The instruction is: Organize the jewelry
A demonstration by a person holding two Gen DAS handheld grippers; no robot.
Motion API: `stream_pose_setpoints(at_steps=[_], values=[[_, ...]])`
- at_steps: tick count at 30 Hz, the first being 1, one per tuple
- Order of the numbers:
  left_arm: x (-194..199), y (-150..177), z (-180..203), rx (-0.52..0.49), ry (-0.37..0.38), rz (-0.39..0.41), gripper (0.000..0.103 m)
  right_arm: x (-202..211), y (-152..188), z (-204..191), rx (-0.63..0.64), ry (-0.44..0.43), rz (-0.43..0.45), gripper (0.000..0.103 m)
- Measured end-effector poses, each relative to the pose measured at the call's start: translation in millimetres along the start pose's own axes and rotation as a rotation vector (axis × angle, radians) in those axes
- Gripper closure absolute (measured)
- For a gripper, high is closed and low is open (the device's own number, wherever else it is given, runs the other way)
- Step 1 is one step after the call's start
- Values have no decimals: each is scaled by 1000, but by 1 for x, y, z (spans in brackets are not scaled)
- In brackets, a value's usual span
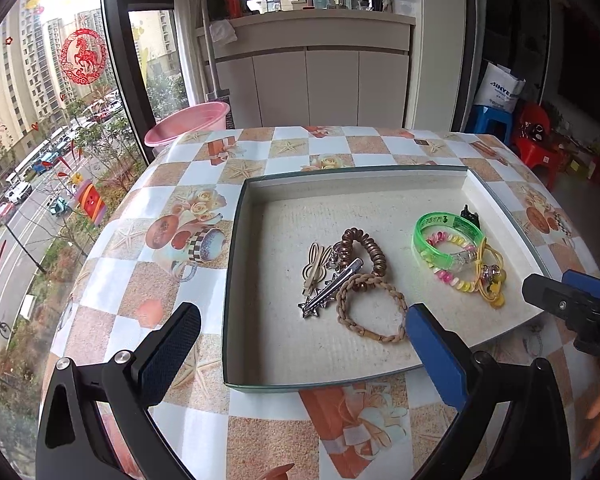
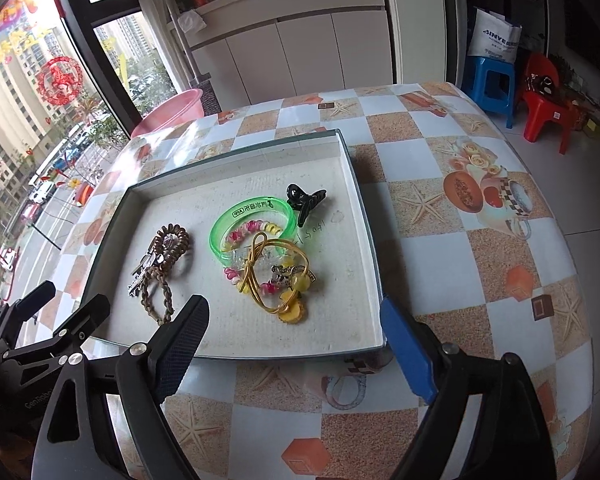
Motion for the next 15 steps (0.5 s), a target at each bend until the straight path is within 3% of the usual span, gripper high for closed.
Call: stream_pose_setpoints(at_steps=[15], values=[[50, 75, -7, 73, 1, 134, 0, 33, 81, -8, 30, 65, 148, 14]])
Point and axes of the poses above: each gripper's, at about its wrist camera, not at the fingertips, and x roughly against the way its jaws point, z to its right, y to its underside, the point moved 2 cm from there along -x, roughly the way its jaws point, and after that the axes turned 15 degrees about -z, right-handed, at the moved point
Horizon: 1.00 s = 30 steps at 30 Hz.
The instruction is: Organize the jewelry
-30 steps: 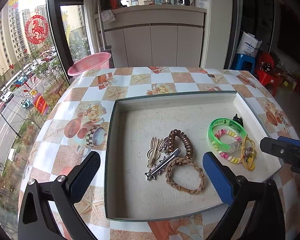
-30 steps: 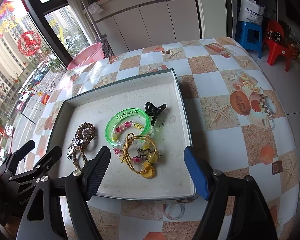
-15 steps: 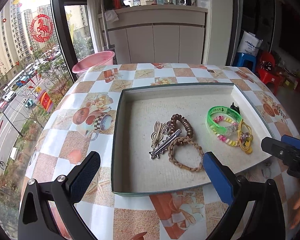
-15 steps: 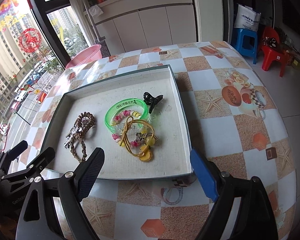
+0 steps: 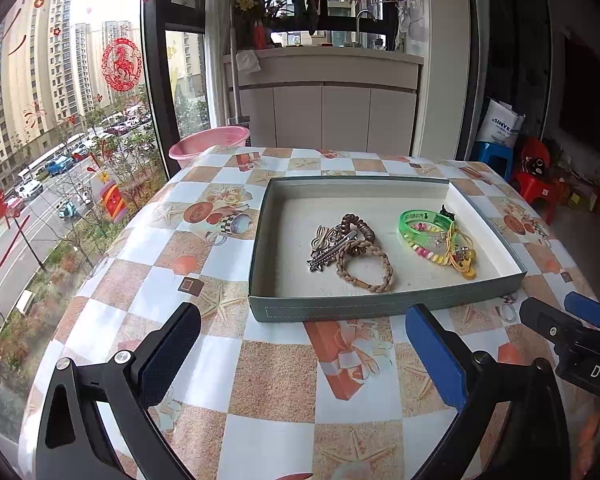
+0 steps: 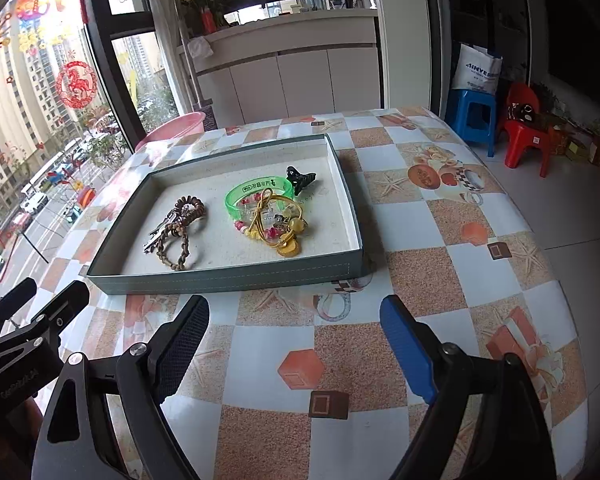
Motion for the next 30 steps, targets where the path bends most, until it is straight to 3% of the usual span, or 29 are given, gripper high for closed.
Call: stream_pose_setpoints(at_steps=[12, 30], values=[[18, 16, -3, 7, -22, 43, 0, 38, 26, -25, 84, 100, 165, 14], [31, 23, -1, 1, -35, 65, 0, 42, 29, -28, 85, 108, 165, 14]])
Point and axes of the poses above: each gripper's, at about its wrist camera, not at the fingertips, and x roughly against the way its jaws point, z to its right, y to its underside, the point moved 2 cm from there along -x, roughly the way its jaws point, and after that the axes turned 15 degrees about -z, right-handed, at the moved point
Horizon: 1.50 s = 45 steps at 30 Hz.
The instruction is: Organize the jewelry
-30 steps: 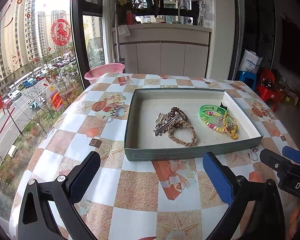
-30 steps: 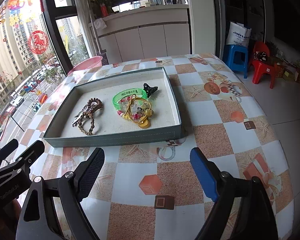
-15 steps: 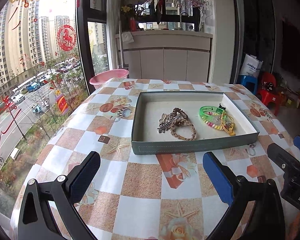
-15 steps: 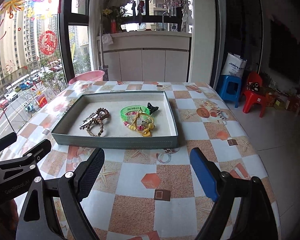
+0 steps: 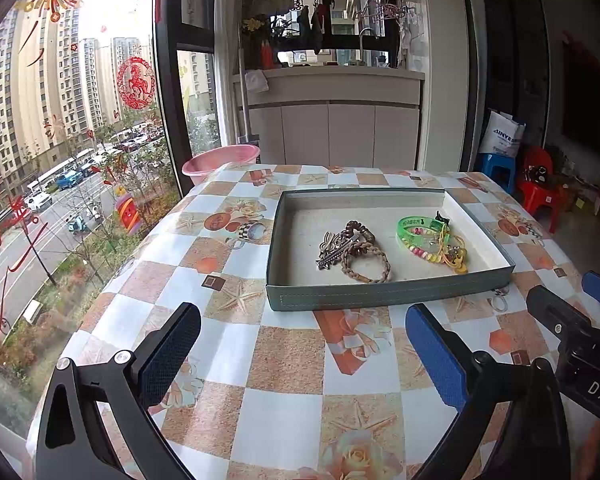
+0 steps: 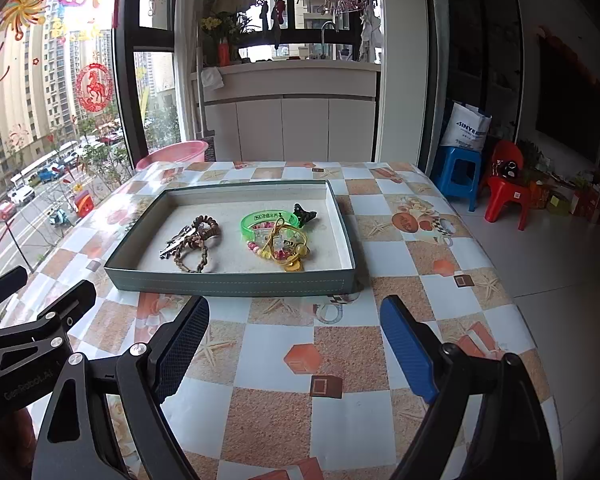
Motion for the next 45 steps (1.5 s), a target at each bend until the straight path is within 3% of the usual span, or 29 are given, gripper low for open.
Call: stream_pose_setpoints(at_steps=[45], values=[[4, 3, 1, -5, 0, -3, 0, 4, -1, -5, 1, -14, 4, 14]])
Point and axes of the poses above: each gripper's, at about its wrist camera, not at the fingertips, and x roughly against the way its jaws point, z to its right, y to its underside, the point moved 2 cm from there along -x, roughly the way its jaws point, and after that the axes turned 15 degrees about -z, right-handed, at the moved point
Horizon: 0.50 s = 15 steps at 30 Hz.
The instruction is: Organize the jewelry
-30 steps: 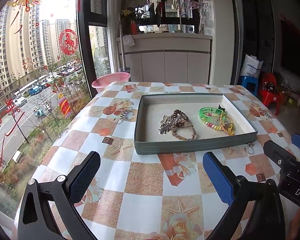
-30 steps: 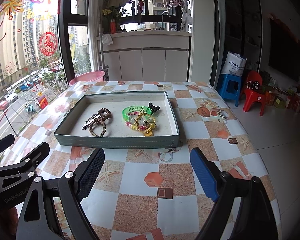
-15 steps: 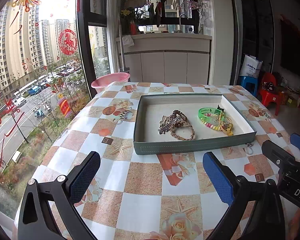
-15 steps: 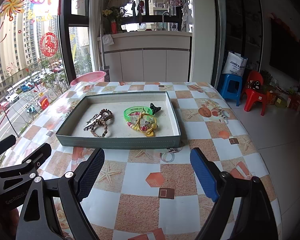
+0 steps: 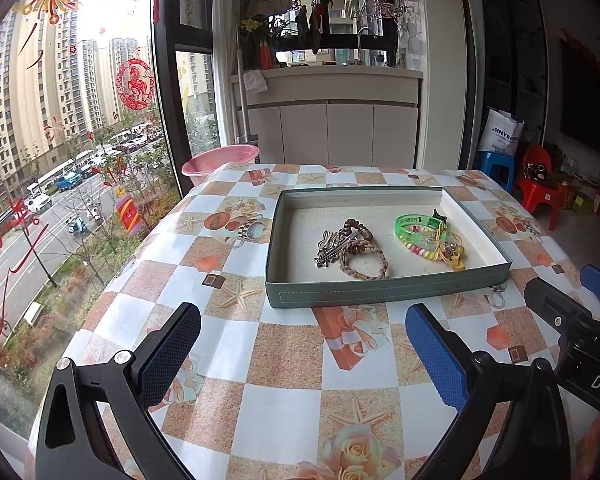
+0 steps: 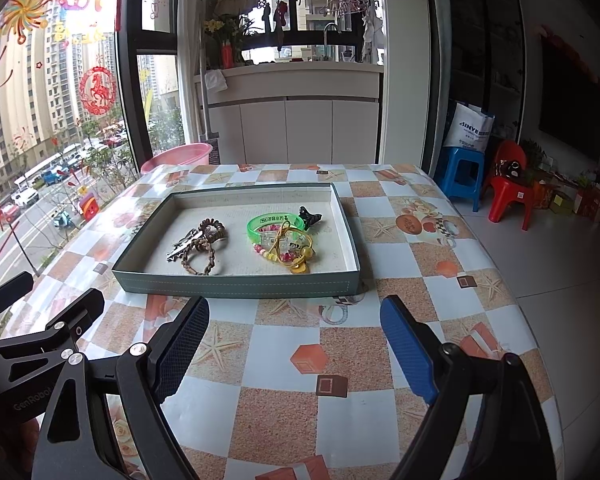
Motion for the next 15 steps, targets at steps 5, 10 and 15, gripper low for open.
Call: stream_pose_setpoints(at_steps=[5, 10, 15], values=[[0, 0, 1, 0, 3, -2, 0, 0, 0, 0, 0, 0, 0, 14], [0, 1, 1, 2, 2, -4, 0, 0, 0, 0, -1, -1, 0, 14], [0, 1, 1, 7, 4, -7, 0, 0, 0, 0, -1, 0, 0, 14]])
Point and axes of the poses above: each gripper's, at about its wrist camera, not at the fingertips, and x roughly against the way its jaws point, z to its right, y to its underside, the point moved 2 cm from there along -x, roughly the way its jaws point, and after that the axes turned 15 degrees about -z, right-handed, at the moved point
